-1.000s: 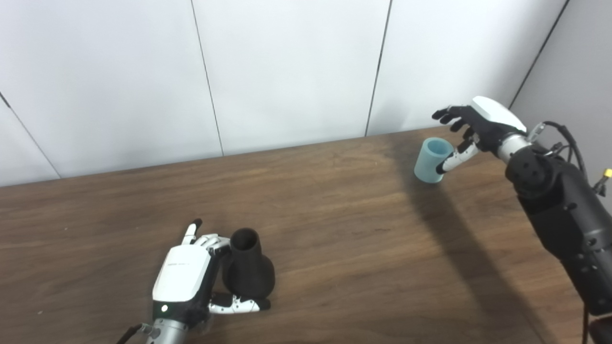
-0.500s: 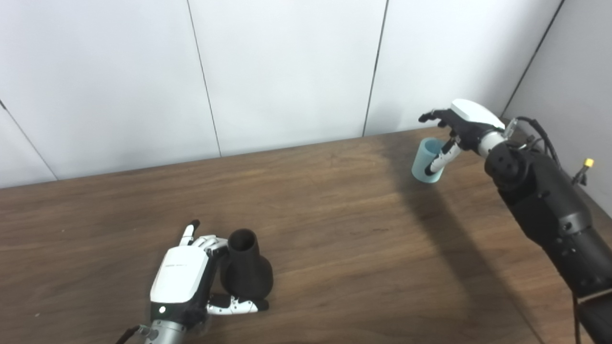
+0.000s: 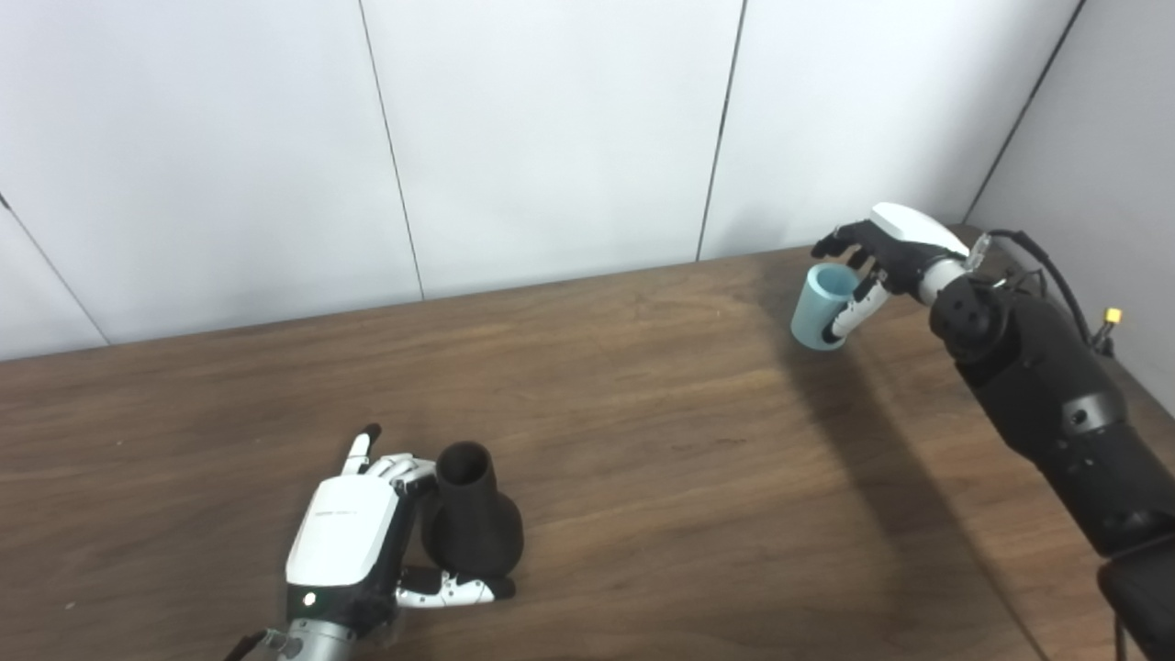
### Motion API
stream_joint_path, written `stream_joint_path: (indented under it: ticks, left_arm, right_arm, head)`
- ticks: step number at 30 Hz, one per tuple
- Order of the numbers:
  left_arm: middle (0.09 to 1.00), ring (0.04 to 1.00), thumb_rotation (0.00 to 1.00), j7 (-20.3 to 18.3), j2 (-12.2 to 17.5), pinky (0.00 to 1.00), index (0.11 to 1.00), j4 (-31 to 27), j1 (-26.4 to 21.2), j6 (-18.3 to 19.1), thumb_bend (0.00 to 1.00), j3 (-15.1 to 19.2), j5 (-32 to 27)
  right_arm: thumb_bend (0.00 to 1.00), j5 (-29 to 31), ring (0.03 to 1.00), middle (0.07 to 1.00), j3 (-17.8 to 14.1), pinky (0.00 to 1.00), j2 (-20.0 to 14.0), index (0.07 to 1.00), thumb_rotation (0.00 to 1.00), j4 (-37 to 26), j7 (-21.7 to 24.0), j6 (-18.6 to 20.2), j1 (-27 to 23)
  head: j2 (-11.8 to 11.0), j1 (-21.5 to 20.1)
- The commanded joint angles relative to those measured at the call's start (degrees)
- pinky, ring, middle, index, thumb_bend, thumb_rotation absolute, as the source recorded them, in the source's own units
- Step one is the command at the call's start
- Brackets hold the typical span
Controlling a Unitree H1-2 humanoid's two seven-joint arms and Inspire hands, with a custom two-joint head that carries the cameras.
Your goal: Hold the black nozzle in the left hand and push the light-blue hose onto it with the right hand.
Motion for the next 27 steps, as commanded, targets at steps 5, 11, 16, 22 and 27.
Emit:
stream_joint_path:
  ticks: [5, 11, 16, 22, 27]
  left_arm:
    - [0.675, 0.768, 0.05, -2.34, 0.69, 1.00, 0.483, -0.48, 0.95, 0.69, 0.52, -0.15, 1.08]
    - [0.675, 0.770, 0.05, -2.57, 0.72, 1.00, 0.483, -0.63, 1.00, 0.25, 0.52, 0.06, 0.99]
    - [0.670, 0.762, 0.05, -2.09, 0.62, 1.00, 0.483, -0.31, 0.96, 0.03, 0.52, 0.09, 1.22]
    - [0.674, 0.765, 0.05, -2.52, 0.54, 1.00, 0.483, -0.67, 1.07, 0.18, 0.52, 0.15, 1.02]
    - [0.673, 0.763, 0.05, -2.31, 0.54, 1.00, 0.483, -0.54, 1.10, 0.08, 0.52, 0.18, 0.98]
  right_arm:
    - [0.95, -2.17, 0.709, 0.726, 1.99, 0.70, -3.96, 0.715, 0.10, 2.82, -3.44, -3.48, -2.77]
    - [0.95, -2.18, 0.722, 0.728, 2.96, 0.70, -4.09, 0.684, 0.14, 3.94, -4.31, -4.16, -2.78]
    - [0.93, -2.26, 0.669, 0.685, 2.86, 0.67, -3.81, 0.661, 0.12, 3.98, -5.90, -5.25, -2.55]
    - [0.90, -1.22, 0.598, 0.633, 2.24, 0.57, -3.13, 0.636, 0.06, 2.70, -6.55, -5.14, -2.26]
    - [0.88, -0.07, 0.581, 0.625, 1.73, 0.56, -2.79, 0.634, 0.01, 1.24, -6.70, -5.50, -1.89]
  head:
    - [0.34, 0.09]
    - [0.49, 0.04]
    - [0.65, 0.16]
    - [0.84, 0.36]
    - [0.91, 0.36]
